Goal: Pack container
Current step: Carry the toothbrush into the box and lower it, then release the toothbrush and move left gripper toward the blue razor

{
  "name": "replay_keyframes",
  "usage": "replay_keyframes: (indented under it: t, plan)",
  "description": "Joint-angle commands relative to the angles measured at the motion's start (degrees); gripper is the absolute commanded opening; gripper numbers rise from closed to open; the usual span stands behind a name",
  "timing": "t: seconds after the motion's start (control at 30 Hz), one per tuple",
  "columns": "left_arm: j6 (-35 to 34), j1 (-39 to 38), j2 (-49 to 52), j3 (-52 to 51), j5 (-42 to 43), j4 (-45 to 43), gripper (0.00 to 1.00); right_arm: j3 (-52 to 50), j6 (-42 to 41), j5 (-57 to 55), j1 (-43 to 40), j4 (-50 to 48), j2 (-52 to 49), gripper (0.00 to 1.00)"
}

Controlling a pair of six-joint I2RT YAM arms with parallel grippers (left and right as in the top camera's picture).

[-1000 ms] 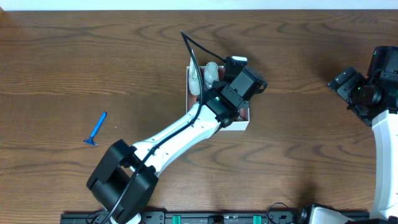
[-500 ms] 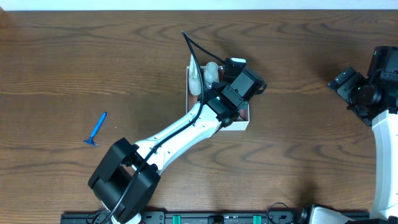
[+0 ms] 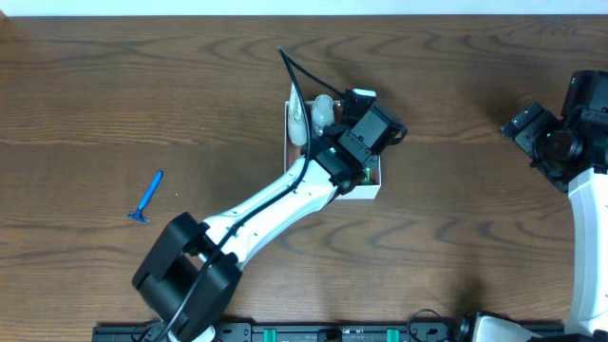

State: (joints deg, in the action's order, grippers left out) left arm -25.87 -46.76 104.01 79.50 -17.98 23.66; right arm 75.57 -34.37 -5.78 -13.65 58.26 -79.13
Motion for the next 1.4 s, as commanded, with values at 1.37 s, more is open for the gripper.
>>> replay_keyframes:
  t: [1.37]
  plan:
    - [6.2, 64.3, -5.6, 1.7, 9.0, 39.1, 0.80, 0.8, -0.9, 0.0, -0.3, 0.0, 0.0, 0.99]
